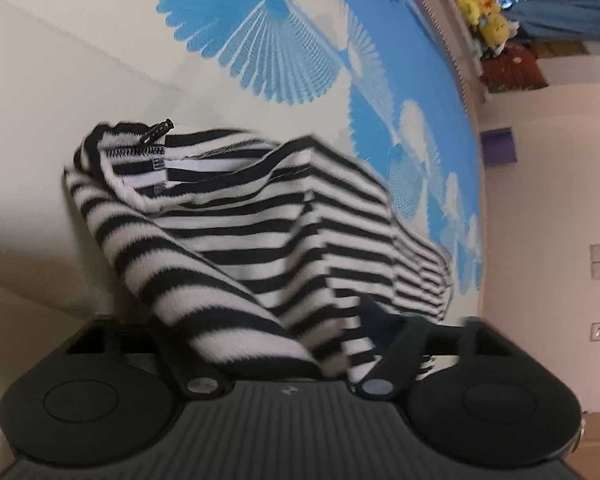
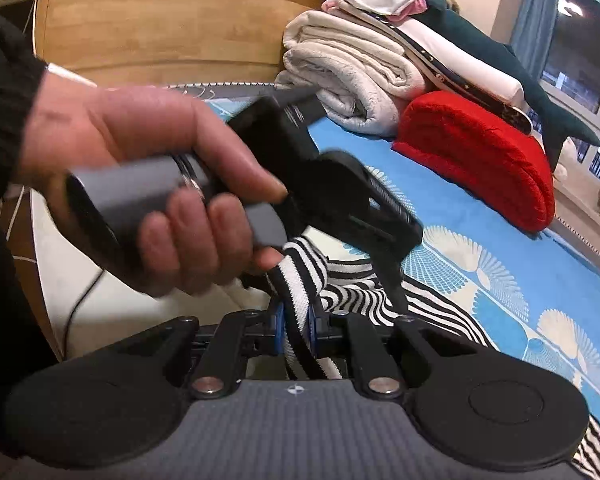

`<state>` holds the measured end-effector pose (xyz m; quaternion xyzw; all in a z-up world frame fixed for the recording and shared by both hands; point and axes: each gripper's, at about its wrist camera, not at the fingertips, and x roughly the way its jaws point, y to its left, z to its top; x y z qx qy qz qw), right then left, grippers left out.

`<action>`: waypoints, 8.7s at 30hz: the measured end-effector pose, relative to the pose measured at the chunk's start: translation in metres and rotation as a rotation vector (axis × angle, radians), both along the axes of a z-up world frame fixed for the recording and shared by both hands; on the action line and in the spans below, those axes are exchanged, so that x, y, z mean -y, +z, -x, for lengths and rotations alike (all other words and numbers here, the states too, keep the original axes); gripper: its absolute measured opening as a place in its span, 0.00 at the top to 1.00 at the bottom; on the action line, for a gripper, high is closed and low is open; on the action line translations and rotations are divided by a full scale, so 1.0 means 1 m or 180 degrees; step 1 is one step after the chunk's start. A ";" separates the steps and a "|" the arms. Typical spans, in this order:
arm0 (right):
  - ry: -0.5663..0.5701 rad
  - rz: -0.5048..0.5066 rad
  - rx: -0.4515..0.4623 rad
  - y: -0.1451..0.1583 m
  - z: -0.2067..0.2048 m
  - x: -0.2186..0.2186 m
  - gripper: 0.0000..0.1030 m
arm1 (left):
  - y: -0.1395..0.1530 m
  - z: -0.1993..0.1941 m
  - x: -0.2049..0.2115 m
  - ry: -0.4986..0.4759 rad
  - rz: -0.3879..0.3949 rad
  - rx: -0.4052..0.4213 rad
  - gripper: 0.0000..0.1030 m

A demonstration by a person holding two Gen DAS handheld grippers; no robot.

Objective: Fold small clothes

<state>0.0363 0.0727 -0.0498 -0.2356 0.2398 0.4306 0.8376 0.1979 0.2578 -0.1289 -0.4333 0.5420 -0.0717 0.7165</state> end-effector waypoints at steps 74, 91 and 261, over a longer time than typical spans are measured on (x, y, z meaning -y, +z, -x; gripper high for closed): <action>-0.2891 -0.1433 -0.1919 0.020 -0.121 0.353 0.52 | 0.057 0.060 0.225 -0.3065 -0.1870 0.1193 0.59; -0.2425 -0.1426 -0.2919 -0.075 -0.266 0.263 0.46 | 0.077 0.046 0.171 -0.2317 -0.2034 0.1357 0.59; -0.2710 -0.0201 -0.0901 0.020 0.022 0.301 0.02 | 0.083 0.209 0.291 -0.0210 -0.2741 0.1321 0.00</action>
